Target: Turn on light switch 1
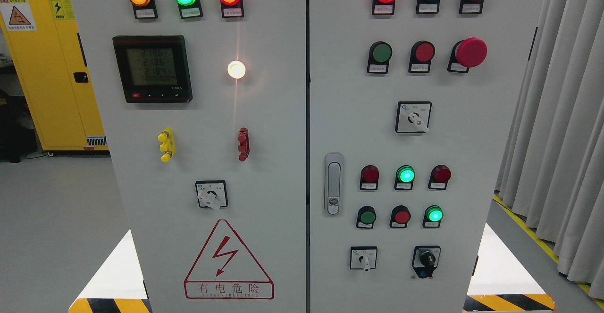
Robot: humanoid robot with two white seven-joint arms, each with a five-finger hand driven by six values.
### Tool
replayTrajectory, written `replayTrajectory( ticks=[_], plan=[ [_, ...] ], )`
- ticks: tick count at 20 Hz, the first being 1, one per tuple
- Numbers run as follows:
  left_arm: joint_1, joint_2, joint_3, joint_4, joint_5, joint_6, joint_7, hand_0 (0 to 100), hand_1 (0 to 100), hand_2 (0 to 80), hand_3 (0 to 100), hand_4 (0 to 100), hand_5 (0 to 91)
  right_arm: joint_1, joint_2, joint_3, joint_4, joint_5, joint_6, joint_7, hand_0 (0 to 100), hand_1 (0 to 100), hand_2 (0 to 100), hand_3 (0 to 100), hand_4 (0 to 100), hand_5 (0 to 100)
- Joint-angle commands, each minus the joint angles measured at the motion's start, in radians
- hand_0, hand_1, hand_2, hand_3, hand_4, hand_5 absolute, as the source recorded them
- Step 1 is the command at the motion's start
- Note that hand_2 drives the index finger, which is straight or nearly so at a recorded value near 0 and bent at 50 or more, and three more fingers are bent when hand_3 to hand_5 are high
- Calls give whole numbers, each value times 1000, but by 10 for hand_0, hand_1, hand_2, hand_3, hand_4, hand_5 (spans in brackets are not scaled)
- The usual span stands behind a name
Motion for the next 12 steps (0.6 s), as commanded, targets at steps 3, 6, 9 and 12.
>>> replayTrajectory(
  ticks=[3,6,9,12],
  plan=[
    [-57,-25,-163,304,-3,37,12,339,256,0,0,0,0,0,0,0,0,-29,1,1,0,500,40,0,0,0],
    [-75,-25,-163,322,-2,37,8,339,245,0,0,0,0,0,0,0,0,-29,1,-1,0,500,40,0,0,0],
    [-75,-25,-160,324,1,37,8,340,233,0,0,0,0,0,0,0,0,-29,1,1,0,500,40,0,0,0],
    [-78,-25,-159,324,3,37,8,336,227,0,0,0,0,0,0,0,0,-29,1,1,0,500,40,0,0,0]
  ],
)
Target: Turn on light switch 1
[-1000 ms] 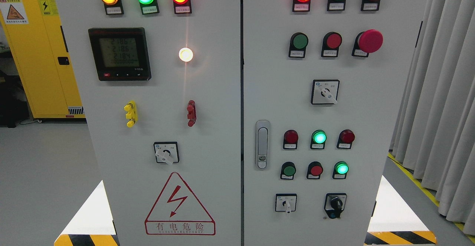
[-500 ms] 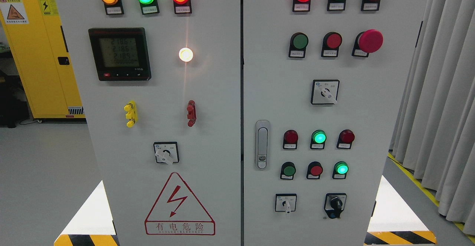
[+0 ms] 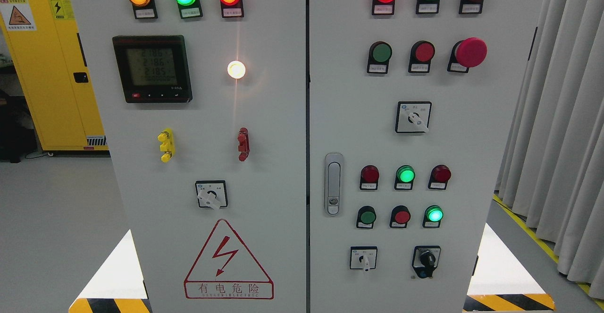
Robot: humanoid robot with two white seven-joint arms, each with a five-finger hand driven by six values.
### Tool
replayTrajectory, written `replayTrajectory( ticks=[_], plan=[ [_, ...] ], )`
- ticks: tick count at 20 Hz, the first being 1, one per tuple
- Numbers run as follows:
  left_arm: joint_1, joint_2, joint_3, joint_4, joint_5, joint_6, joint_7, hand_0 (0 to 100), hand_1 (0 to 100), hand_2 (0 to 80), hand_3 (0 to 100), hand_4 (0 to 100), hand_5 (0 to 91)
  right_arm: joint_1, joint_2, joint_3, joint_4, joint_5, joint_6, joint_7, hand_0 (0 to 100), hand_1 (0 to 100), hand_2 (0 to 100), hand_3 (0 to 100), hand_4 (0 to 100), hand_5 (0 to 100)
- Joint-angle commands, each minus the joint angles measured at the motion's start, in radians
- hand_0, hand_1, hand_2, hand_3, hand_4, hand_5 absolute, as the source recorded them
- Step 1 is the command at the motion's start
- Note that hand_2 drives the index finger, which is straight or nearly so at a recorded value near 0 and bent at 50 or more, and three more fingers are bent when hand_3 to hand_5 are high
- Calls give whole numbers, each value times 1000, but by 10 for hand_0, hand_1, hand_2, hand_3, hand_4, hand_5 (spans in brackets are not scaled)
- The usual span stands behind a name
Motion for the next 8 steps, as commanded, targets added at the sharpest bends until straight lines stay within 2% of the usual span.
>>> replayTrajectory(
  ticks=[1,8],
  plan=[
    [-14,-31,-52,113,3,0,-1,335,226,0,0,0,0,0,0,0,0,-29,1,-1,0,500,40,0,0,0],
    [-17,-31,-52,115,3,0,-2,329,221,0,0,0,0,0,0,0,0,-29,1,-1,0,500,40,0,0,0]
  ],
)
